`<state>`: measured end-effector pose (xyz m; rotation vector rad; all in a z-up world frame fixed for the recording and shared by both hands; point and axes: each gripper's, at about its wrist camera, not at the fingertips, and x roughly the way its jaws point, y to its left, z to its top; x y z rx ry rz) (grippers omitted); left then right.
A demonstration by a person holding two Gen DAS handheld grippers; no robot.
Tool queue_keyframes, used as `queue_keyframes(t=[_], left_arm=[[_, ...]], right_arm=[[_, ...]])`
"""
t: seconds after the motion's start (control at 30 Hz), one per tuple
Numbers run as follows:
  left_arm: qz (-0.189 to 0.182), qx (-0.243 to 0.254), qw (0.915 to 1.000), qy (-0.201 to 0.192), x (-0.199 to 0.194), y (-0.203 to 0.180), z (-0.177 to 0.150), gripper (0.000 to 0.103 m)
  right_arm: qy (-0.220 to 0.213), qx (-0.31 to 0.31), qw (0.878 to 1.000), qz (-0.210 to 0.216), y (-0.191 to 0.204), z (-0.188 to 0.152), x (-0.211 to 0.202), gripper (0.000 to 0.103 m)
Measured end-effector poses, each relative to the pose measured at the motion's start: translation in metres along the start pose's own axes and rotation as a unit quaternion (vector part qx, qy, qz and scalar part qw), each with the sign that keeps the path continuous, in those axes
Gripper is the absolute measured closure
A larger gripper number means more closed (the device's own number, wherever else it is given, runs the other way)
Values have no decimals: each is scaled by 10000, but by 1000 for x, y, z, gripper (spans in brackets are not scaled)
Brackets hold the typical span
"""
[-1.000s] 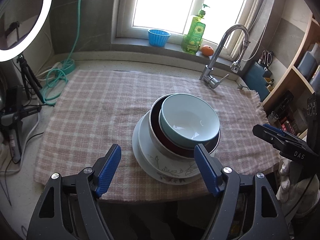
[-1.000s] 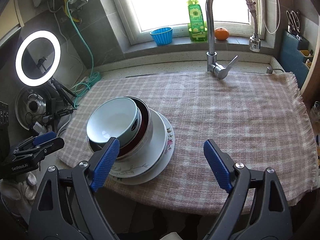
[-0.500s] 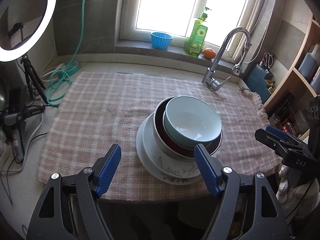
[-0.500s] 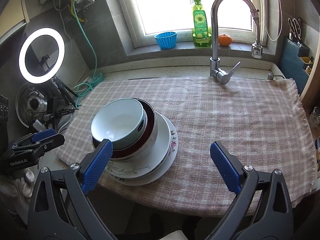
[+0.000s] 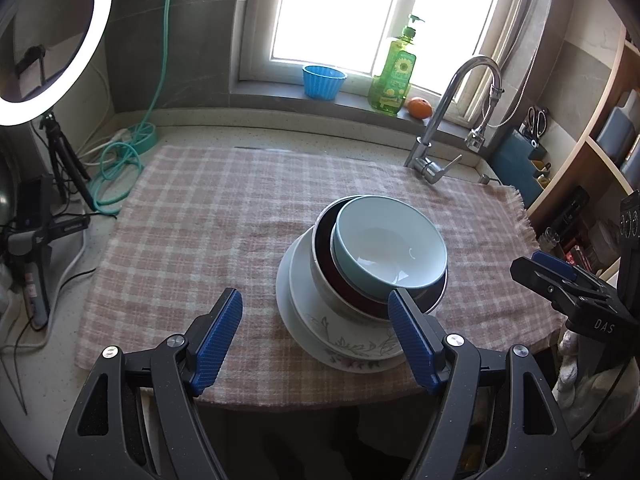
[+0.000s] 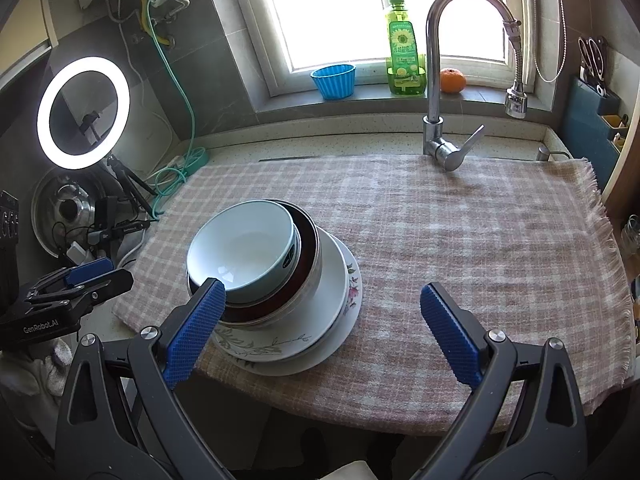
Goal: Organize plates and bowls
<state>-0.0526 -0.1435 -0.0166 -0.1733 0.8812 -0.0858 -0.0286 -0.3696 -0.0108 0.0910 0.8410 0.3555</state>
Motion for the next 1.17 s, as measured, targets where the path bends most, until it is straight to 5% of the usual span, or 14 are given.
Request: queue_keyframes(t=[1.17], left_arm=[[78,-15,9999,67,11,1,11,27]], right_arm=[[243,231,9994,74,-7,-4,18,3]])
